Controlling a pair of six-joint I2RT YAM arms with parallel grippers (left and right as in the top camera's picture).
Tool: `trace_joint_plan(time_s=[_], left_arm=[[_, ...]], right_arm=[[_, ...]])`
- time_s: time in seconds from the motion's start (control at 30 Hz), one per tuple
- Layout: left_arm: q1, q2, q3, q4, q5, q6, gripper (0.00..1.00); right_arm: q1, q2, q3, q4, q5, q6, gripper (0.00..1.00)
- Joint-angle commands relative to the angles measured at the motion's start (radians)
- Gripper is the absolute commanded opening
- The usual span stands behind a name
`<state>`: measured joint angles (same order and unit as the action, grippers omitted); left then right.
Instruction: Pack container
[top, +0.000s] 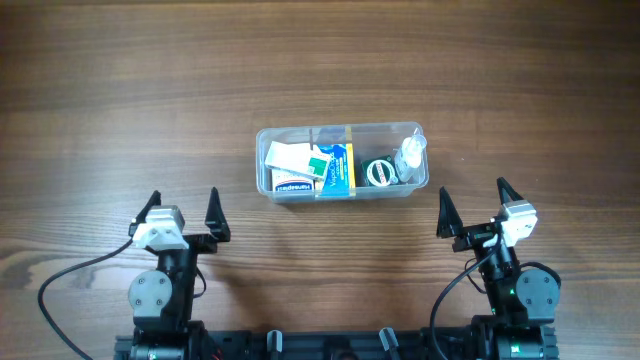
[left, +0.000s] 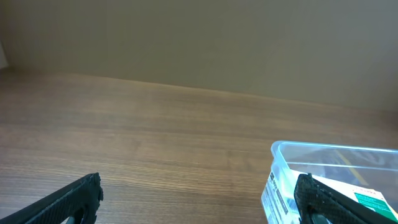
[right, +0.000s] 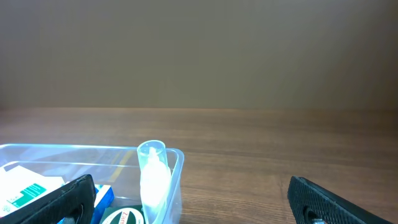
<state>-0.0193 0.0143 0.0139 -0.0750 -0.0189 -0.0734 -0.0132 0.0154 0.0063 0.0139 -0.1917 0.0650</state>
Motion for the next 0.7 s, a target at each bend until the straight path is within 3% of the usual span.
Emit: trace_joint_plan(time_s=[0.0,0.67], left_arm=[[0.008,-0.012,-0.008,0.000,0.059,-0.006,1.00],[0.011,-0.011,-0.008,0.001,0.070,-0.010,1.00]], right_arm=[[0.003,-0.011,-0.001,0.003,-0.016,-0.013,1.00],[0.003,-0.011,-0.001,0.003,-0.016,-0.012,1.00]])
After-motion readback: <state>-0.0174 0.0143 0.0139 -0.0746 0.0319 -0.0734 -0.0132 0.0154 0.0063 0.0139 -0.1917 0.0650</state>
